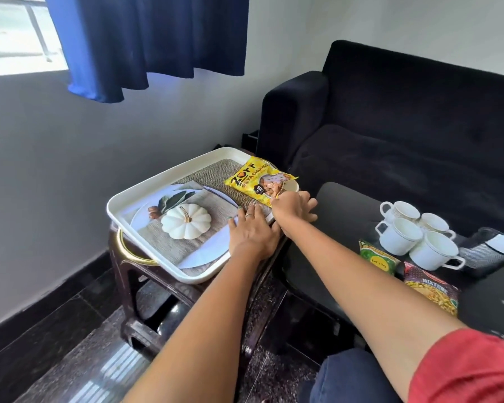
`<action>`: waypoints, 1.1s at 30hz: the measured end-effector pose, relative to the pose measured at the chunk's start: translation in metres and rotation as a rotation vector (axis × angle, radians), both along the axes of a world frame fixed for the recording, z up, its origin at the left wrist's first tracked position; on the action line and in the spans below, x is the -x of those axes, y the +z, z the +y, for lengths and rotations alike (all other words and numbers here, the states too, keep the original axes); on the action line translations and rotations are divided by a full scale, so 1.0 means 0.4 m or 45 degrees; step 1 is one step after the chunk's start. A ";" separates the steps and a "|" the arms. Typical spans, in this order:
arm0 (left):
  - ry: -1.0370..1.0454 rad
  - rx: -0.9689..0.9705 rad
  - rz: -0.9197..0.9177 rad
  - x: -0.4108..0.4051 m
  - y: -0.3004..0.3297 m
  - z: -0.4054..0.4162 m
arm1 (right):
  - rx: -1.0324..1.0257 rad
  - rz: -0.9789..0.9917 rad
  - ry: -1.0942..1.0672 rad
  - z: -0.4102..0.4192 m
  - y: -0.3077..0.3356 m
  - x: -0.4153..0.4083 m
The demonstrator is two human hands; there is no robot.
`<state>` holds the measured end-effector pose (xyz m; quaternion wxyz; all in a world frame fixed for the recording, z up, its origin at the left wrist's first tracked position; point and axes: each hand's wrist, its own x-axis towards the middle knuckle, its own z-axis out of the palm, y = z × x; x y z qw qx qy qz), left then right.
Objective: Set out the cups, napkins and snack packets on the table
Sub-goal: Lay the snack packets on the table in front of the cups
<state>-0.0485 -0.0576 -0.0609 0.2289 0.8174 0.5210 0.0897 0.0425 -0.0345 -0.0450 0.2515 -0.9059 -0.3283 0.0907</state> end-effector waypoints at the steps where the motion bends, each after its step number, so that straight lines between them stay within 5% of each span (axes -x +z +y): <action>1: -0.001 0.009 -0.015 0.000 0.002 -0.002 | -0.031 -0.006 -0.005 -0.002 0.004 0.004; 9: 0.112 0.094 -0.532 0.010 0.032 -0.009 | -0.520 0.183 0.131 -0.048 0.074 0.032; 13: 0.624 0.685 -1.405 -0.011 0.127 -0.021 | -0.699 0.205 0.170 -0.109 0.109 0.043; 17: 0.771 1.192 -1.809 -0.038 0.187 -0.028 | -0.887 0.245 0.235 -0.200 0.141 0.041; 23: 0.536 1.319 -1.801 -0.096 0.229 -0.087 | -1.003 0.243 0.369 -0.359 0.155 0.014; 33: 0.234 1.138 -1.695 -0.128 0.255 -0.155 | -0.986 0.636 0.174 -0.506 0.180 -0.081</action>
